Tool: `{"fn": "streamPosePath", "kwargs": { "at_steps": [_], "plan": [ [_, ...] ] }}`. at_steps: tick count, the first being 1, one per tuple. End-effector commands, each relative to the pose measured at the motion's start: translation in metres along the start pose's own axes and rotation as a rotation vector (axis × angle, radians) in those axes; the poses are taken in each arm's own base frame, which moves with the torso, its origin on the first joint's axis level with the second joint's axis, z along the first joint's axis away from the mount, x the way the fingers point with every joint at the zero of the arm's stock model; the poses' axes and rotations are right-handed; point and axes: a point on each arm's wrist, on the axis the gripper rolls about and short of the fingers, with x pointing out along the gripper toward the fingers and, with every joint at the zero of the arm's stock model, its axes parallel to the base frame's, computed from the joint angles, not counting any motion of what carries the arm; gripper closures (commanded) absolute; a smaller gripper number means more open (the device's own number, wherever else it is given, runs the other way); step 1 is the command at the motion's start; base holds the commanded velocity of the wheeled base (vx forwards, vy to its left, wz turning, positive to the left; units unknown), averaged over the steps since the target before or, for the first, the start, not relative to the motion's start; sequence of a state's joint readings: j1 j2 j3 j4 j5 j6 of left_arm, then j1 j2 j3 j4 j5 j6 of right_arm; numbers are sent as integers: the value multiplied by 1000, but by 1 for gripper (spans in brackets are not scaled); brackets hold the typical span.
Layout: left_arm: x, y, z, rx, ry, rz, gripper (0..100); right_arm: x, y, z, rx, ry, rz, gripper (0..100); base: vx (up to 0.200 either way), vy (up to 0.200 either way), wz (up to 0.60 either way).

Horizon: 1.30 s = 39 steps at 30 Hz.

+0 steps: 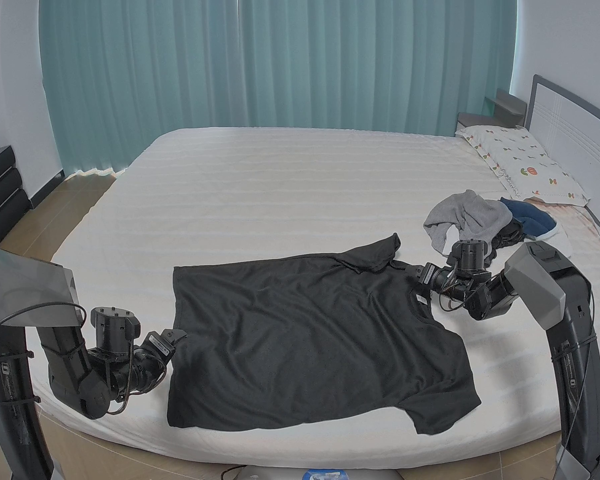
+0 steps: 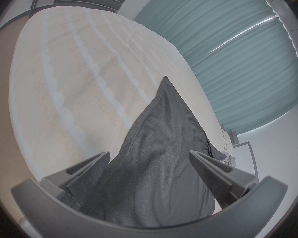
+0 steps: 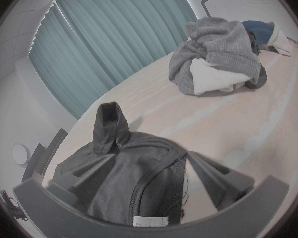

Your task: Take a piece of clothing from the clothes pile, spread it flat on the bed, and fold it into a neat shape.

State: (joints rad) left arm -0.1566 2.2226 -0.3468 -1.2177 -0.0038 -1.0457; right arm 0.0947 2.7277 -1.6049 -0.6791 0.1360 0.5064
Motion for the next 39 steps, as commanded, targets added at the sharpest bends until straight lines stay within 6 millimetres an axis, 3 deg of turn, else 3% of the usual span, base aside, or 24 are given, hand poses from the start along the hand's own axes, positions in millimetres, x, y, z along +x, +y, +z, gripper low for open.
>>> {"fn": "streamPosePath", "kwargs": {
  "at_steps": [1, 7, 10, 20, 21, 26, 27, 29, 33, 36, 37, 39],
  "plan": [
    [0, 0, -1, 0, 1, 1, 0, 7, -3, -1, 3, -12, -8, 100, 0, 0, 0],
    [0, 0, -1, 1, 2, 1, 0, 16, 1, 32, 86, -185, -42, 100, 0, 0, 0],
    [0, 0, -1, 1, 2, 1, 0, 16, -1, 38, 91, -206, -46, 100, 0, 0, 0],
    [0, 0, -1, 1, 2, 1, 0, 19, -5, 29, 87, -182, -63, 100, 0, 0, 0],
    [0, 0, -1, 1, 2, 1, 0, 18, -4, 29, 86, -184, -61, 0, 0, 0, 0],
    [0, 0, -1, 1, 3, 2, 0, 0, 1, 34, 85, -166, -53, 0, 0, 0, 0],
    [0, 0, -1, 1, 2, 1, 0, -14, 5, 37, 89, -150, -34, 0, 0, 0, 0],
    [0, 0, -1, 1, 4, 1, 0, -22, 7, 38, 92, -146, -22, 0, 0, 0, 0],
    [-4, 1, -4, 5, 13, 5, 0, -63, 10, 38, 110, -120, -11, 0, 0, 0, 0],
    [-7, 4, -7, 7, 27, 16, 0, -94, 13, 30, 159, -72, 10, 0, 0, 0, 0],
    [-7, 4, -7, 7, 27, 16, 0, -95, 13, 30, 162, -70, 11, 0, 0, 0, 0],
    [-12, 4, -10, 13, 36, 11, 0, -123, 16, 18, 207, -21, 14, 0, 0, 0, 0]
  ]
}}
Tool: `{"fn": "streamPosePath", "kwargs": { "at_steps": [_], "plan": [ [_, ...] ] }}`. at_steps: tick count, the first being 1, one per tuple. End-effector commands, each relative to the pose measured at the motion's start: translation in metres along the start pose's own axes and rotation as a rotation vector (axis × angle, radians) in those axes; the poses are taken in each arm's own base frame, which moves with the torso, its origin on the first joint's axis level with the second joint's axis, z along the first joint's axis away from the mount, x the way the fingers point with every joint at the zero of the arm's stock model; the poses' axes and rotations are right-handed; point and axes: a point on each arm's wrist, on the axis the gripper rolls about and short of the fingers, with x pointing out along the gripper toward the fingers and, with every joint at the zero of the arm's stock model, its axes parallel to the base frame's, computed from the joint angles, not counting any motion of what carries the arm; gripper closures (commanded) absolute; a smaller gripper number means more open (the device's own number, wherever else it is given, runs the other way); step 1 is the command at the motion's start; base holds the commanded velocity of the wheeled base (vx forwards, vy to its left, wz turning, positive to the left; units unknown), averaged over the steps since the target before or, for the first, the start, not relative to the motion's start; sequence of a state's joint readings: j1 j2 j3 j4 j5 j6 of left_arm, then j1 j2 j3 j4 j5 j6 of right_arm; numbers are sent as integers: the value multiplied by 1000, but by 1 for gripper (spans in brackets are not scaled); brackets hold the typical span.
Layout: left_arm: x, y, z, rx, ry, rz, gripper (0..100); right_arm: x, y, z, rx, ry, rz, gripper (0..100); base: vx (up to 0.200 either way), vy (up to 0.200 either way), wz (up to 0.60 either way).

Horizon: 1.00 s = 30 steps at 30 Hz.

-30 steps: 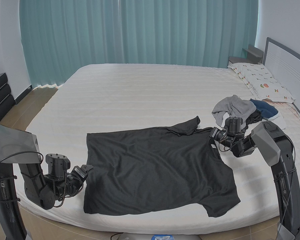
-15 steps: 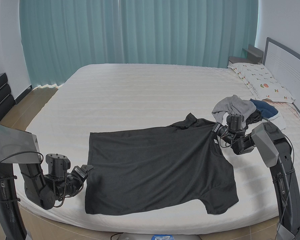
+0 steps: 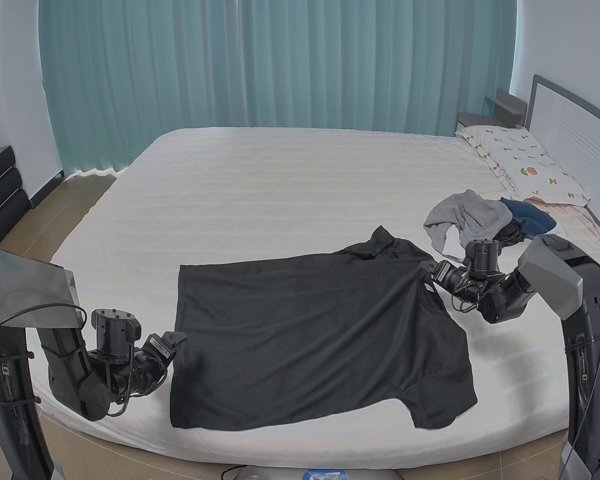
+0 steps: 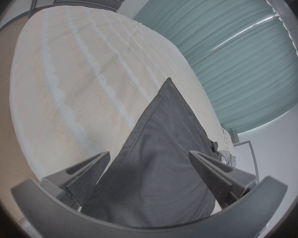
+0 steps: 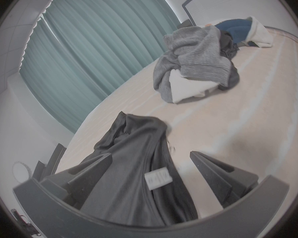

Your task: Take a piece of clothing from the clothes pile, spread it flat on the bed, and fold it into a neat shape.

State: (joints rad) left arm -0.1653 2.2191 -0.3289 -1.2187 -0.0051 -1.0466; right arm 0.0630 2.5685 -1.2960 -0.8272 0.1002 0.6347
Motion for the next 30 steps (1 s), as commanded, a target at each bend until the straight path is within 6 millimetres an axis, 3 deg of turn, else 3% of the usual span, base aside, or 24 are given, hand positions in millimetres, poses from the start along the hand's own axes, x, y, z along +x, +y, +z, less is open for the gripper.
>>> {"fn": "streamPosePath", "kwargs": {
  "at_steps": [1, 2, 3, 7, 15, 20, 30],
  "plan": [
    [-10, 3, -8, 11, 24, 1, 0, -82, 19, 7, 69, 44, 54, 0, 0, 0, 0],
    [-10, 3, -8, 11, 24, 1, 0, -82, 19, 7, 69, 44, 54, 0, 0, 0, 0],
    [-12, 3, -10, 17, 25, -12, 0, -98, 17, -3, 73, 86, 30, 0, 0, 0, 0],
    [-20, 6, -20, 47, 55, -10, 0, -126, 10, -16, 84, 146, -20, 0, -150, 0, 0],
    [-32, 15, -34, 147, 116, 27, 0, -156, -4, -43, 164, 240, -100, 0, -150, 0, 0],
    [-36, 20, -41, 224, 150, 51, 0, -159, -2, -61, 189, 301, -104, 0, 0, 0, 0],
    [-15, 18, -74, 339, 120, 108, 0, -165, -2, -63, 186, 279, -70, 0, 0, 0, 0]
  ]
}}
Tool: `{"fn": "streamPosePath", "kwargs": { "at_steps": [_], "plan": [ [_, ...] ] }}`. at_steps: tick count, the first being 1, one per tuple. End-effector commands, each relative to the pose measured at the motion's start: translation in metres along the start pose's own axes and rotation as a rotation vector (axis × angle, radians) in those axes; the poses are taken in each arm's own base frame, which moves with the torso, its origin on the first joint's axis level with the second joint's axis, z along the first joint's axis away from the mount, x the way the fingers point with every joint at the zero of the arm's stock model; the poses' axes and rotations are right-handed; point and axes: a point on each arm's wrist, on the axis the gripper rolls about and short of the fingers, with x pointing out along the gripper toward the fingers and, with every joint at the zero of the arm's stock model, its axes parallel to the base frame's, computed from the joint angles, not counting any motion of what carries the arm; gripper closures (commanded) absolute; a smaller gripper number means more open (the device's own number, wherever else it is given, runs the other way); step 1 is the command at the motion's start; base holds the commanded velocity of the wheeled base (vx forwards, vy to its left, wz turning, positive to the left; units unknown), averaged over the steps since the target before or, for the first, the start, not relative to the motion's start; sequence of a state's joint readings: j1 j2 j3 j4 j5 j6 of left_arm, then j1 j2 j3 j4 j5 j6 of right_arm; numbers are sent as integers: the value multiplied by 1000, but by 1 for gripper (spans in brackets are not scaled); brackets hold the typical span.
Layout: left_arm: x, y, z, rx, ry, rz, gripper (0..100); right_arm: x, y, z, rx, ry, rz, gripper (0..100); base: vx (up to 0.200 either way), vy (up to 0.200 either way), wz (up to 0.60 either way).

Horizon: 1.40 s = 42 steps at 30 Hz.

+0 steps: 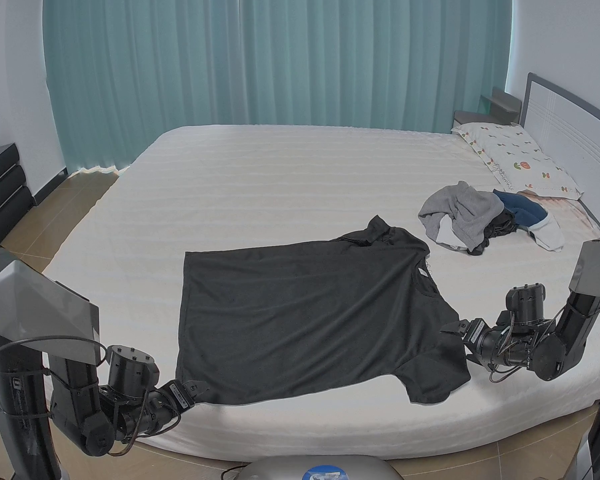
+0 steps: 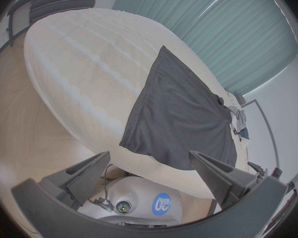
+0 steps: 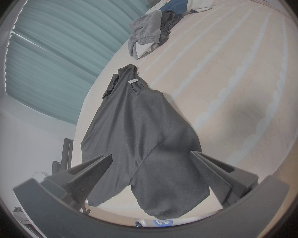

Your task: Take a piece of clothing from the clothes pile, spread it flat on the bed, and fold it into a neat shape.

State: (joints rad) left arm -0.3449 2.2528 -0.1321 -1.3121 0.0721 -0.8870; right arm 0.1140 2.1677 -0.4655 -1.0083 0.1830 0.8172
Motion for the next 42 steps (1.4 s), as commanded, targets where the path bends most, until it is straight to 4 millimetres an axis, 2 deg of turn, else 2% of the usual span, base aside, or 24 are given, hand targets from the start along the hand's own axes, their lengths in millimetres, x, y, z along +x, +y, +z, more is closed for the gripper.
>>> {"fn": "streamPosePath", "kwargs": {
  "at_steps": [1, 7, 11, 12, 15, 19, 31, 38, 42],
  "plan": [
    [16, -5, -16, 53, 0, 37, 0, -2, 0, -4, -3, 8, 1, 0, 0, 0, 0],
    [30, -13, -11, 56, -52, 27, 0, -10, 1, -10, -14, 9, 16, 0, 0, 0, 0],
    [35, -10, -10, 96, -53, 43, 0, -12, 0, -13, -24, 16, 14, 0, 0, 0, 0],
    [36, -6, -10, 130, -49, 57, 100, -13, -1, -15, -28, 21, 10, 0, 0, 0, 0],
    [38, -1, -3, 145, -61, 74, 100, -16, -3, -17, -52, 18, 13, 0, 0, 0, 0],
    [37, 1, 2, 82, -82, 78, 100, -14, -8, -21, -84, 32, -5, 0, 0, 0, 0],
    [7, 2, 32, -13, -178, 53, 100, 2, -21, -22, -68, 53, -50, 0, 0, 0, 0],
    [12, 4, 28, -13, -155, 56, 100, 11, -16, -19, -70, 45, -28, 0, 0, 0, 0],
    [16, 5, 26, -22, -136, 49, 100, 23, -19, -20, -69, 54, -36, 0, 0, 0, 0]
  ]
}}
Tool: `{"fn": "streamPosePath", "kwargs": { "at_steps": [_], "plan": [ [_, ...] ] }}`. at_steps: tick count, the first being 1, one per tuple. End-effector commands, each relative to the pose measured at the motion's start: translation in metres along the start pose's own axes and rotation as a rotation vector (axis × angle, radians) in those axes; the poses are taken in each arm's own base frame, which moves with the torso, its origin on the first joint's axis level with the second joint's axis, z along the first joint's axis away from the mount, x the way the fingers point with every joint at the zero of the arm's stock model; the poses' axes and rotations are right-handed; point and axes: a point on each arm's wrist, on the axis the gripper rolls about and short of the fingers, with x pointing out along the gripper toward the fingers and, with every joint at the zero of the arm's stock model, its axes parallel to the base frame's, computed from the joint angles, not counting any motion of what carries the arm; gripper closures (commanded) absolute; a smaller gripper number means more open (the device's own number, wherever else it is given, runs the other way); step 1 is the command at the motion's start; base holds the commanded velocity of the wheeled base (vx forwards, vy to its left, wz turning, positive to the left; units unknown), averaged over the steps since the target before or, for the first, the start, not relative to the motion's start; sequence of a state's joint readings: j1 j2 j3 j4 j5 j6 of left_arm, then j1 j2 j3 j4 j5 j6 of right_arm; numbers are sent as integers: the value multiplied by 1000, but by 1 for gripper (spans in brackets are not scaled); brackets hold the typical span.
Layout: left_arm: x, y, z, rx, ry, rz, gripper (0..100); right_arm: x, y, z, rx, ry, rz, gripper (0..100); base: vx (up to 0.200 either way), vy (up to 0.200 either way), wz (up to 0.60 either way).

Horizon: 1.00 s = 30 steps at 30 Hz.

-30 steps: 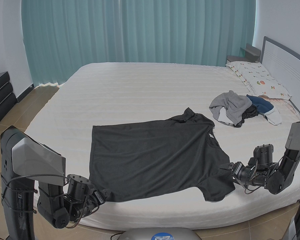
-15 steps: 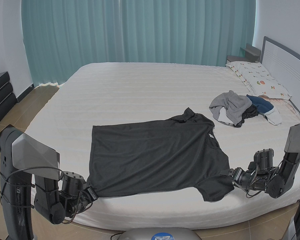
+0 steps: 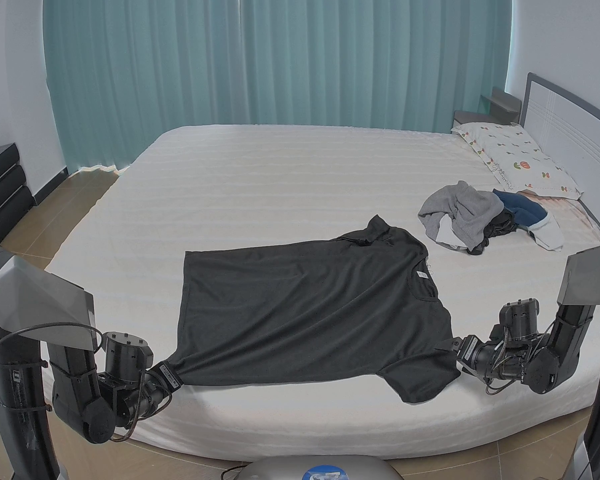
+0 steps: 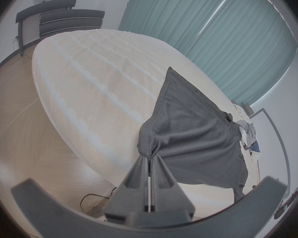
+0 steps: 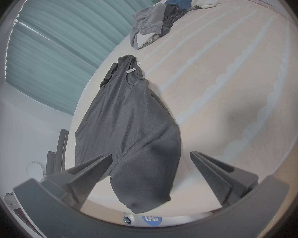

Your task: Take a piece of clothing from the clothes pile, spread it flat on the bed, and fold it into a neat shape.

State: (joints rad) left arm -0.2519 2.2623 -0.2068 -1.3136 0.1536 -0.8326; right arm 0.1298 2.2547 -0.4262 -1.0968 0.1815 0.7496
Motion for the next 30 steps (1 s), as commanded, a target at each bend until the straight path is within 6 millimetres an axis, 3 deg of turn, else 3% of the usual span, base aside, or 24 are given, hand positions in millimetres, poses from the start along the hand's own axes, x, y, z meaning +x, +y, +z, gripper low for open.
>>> {"fn": "streamPosePath", "kwargs": {
  "at_steps": [1, 13, 22, 23, 30],
  "plan": [
    [3, 0, -2, -10, 15, -9, 100, 14, -5, -3, 2, 19, -16, 0, 0, 0, 0],
    [3, -2, 0, -36, 7, -20, 100, 24, -3, 16, 3, -40, -8, 0, 0, 0, 0],
    [4, -1, 0, -43, 11, -15, 100, 46, 7, 23, -56, 6, -29, 0, 0, 0, 0],
    [4, -1, -1, -42, 12, -14, 100, 48, 8, 25, -59, -1, -24, 100, 0, 0, 0],
    [6, -2, 2, -47, 4, -18, 100, 62, 15, 42, -62, -57, 13, 100, 0, 0, 0]
  ]
}}
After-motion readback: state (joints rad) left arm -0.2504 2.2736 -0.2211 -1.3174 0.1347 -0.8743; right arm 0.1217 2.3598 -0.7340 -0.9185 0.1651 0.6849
